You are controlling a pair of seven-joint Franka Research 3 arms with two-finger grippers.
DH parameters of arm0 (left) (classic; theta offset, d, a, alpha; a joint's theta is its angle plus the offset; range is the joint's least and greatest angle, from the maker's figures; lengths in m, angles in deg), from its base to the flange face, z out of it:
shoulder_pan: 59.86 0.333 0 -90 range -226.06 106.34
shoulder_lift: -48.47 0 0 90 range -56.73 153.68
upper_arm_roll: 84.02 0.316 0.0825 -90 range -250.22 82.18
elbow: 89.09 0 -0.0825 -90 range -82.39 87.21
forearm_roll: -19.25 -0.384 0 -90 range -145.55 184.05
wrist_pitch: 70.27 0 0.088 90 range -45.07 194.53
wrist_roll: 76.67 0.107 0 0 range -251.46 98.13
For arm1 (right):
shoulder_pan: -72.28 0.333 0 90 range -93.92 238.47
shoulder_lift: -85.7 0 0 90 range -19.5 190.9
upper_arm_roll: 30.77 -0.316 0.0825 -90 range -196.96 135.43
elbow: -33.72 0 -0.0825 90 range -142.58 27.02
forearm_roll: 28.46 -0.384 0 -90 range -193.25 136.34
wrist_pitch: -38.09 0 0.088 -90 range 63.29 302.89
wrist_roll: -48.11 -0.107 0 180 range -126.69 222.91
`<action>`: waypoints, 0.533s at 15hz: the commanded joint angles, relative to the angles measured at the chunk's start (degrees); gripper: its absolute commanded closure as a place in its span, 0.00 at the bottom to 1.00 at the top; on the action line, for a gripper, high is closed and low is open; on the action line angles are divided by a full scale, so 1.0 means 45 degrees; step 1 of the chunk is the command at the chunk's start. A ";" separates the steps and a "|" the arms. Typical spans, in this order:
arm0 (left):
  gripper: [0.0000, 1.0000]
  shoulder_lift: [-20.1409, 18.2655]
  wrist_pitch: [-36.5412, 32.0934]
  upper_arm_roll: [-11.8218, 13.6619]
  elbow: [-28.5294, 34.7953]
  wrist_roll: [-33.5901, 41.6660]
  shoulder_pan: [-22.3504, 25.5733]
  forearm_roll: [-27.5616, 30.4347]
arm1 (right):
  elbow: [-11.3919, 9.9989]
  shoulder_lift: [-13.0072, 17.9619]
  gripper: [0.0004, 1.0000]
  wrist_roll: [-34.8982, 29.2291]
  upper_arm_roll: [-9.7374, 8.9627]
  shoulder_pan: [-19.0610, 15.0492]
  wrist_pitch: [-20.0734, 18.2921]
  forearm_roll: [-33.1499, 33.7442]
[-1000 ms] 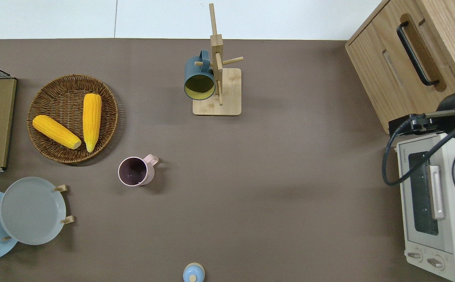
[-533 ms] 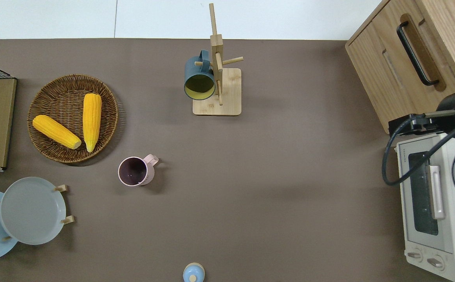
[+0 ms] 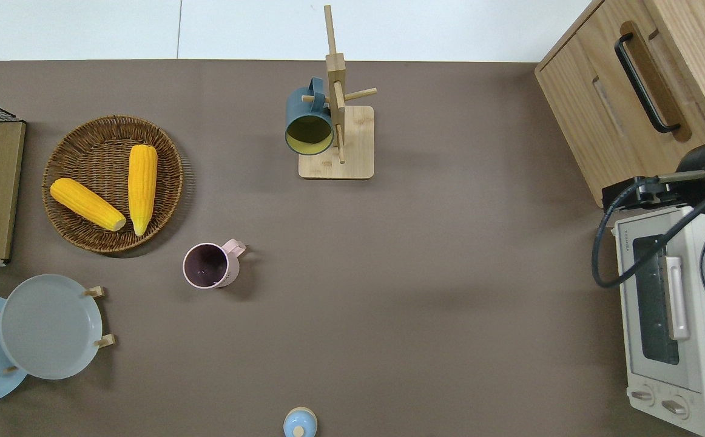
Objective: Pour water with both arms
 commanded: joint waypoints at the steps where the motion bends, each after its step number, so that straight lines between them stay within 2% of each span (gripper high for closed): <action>1: 0.00 -0.0422 -0.1748 -0.0098 -0.0696 -0.1231 -0.0159 -0.1514 | -0.0007 0.0098 0.01 0.0233 -0.0087 -0.0117 0.0022 -0.0085; 8: 0.00 -0.1984 -0.3508 -0.0411 -0.0580 -0.3166 -0.1368 -0.2747 | -0.0007 0.0098 0.01 0.0233 -0.0087 -0.0117 0.0022 -0.0085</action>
